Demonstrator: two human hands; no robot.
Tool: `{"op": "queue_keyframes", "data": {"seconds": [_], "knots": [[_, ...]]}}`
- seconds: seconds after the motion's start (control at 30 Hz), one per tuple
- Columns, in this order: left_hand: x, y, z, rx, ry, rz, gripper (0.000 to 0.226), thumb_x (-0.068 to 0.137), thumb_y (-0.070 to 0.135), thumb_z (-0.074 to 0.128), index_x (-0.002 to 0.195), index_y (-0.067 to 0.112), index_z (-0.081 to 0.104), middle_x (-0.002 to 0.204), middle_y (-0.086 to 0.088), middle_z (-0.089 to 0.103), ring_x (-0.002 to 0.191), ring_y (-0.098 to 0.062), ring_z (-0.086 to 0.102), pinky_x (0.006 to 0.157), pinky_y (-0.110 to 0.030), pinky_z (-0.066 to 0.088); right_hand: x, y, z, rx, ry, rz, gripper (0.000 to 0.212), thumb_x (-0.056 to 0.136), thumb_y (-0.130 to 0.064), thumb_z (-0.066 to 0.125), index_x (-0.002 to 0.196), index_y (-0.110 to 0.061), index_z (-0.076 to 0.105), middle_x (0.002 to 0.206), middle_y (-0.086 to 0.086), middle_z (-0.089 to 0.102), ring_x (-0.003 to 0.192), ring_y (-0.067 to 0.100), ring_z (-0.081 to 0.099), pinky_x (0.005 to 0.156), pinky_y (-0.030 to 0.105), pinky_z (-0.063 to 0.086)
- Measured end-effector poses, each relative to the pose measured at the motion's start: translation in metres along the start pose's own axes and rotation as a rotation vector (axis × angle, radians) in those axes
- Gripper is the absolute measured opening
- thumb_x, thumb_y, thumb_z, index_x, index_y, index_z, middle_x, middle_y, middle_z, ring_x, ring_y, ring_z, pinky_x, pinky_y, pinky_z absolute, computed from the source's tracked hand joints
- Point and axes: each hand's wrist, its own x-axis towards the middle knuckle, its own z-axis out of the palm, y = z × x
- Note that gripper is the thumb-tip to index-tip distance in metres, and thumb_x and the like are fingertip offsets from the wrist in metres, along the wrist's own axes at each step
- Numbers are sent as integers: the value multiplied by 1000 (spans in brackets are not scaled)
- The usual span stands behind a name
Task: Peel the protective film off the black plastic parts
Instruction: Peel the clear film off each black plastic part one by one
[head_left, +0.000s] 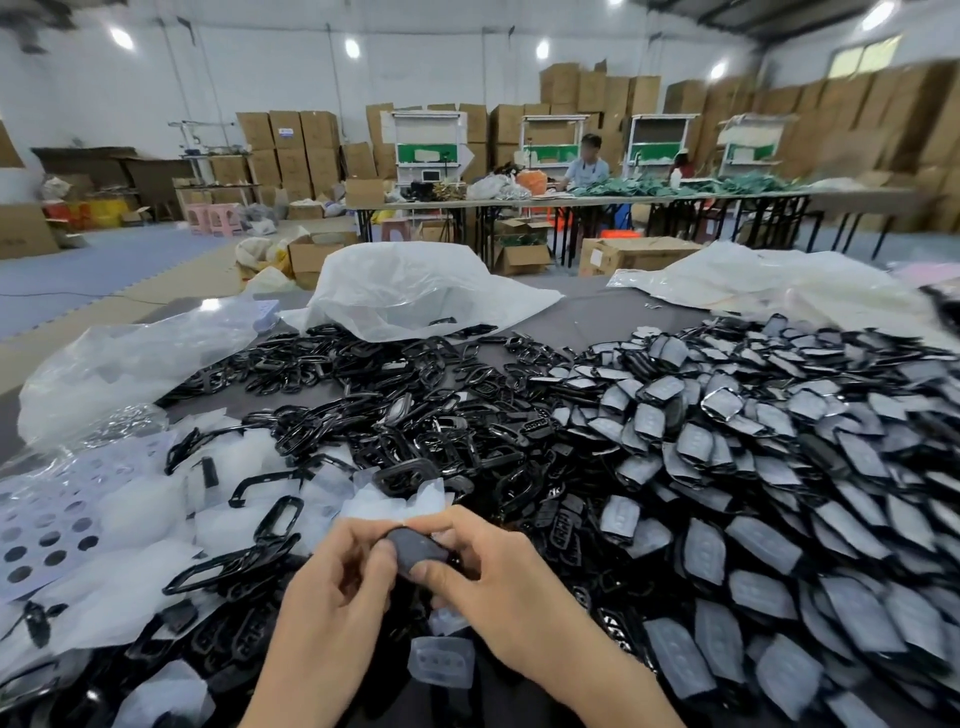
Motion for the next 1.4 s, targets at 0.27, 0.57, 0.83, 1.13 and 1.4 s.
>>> {"op": "queue_keyframes", "data": {"seconds": [0.27,0.57,0.83,1.13,1.4], "knots": [[-7,6,11,-94,-98,33,38,99,2,48,121,29,63,86,-6,68,68,-17,63,63,-24,50,2,-6,-48,426,267,171,21,94,-11,68,113,-17,65,82,4,76,71,13,69,67,21,55],[-14,15,29,208,-153,189,21,89,13,69,73,28,72,60,11,61,48,5,51,49,-8,41,20,-14,-204,514,959,203,94,97,-14,64,158,-17,-7,97,18,71,60,11,72,77,31,62],[-19,-13,35,974,-289,603,46,88,59,43,115,37,73,116,5,70,118,-14,53,103,-36,31,11,-16,-68,27,542,73,51,100,-24,53,146,-38,38,103,-16,74,91,2,71,80,15,54],[21,-33,3,977,-12,335,67,46,34,97,106,28,69,88,11,65,75,-16,67,59,-31,53,24,19,14,-773,240,12,40,105,-35,35,143,-32,47,152,-9,41,131,14,44,113,28,28],[18,-29,6,706,159,285,19,77,44,75,87,37,62,81,23,59,75,-7,53,61,-19,39,22,23,9,-701,248,-45,29,103,-36,39,130,-38,50,119,-18,56,112,7,48,102,25,33]]}}
